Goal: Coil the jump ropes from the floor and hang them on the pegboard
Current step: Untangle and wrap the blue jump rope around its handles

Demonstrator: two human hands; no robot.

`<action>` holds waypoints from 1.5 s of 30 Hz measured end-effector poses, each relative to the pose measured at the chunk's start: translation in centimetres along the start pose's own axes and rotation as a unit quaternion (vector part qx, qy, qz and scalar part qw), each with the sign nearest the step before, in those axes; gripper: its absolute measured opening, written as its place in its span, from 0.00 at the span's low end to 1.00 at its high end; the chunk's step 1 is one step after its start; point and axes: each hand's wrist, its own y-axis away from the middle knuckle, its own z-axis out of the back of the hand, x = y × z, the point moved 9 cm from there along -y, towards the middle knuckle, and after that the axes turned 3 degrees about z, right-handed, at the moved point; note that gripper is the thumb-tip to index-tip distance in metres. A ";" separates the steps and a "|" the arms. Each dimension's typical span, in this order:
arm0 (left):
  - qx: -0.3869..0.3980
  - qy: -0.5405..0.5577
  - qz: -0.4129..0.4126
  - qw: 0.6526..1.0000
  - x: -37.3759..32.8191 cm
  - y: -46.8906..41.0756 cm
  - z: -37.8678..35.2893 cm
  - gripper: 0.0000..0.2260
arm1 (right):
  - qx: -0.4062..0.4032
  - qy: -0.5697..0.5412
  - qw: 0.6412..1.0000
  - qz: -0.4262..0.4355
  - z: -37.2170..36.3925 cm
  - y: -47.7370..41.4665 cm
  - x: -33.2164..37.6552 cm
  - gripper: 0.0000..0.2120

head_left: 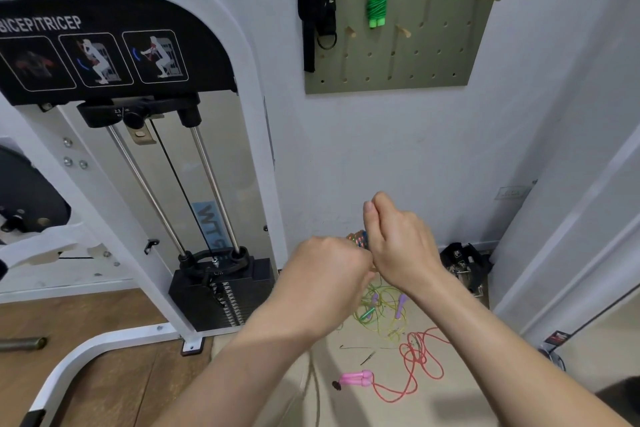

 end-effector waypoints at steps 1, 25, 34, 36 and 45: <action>-0.008 0.044 0.006 0.999 0.6 0.0 0.5 0.07 | 0.014 -0.012 1.000 0.015 0.1 -0.1 0.2 0.12; 0.107 0.673 0.141 0.718 5.8 -1.0 -1.7 0.17 | 0.145 -0.327 0.929 0.091 2.0 0.3 4.9 0.14; -0.144 0.668 0.288 0.671 8.8 0.2 -1.4 0.09 | 0.061 -0.492 0.852 -0.169 -0.5 0.3 0.7 0.23; -0.218 0.655 0.308 0.655 9.2 0.7 -0.9 0.08 | 0.110 -0.522 0.825 -0.185 -2.5 1.9 1.9 0.24; -0.074 0.769 0.223 0.594 9.2 -0.5 -2.3 0.07 | 0.048 -0.640 0.733 -0.224 -2.6 2.4 1.3 0.25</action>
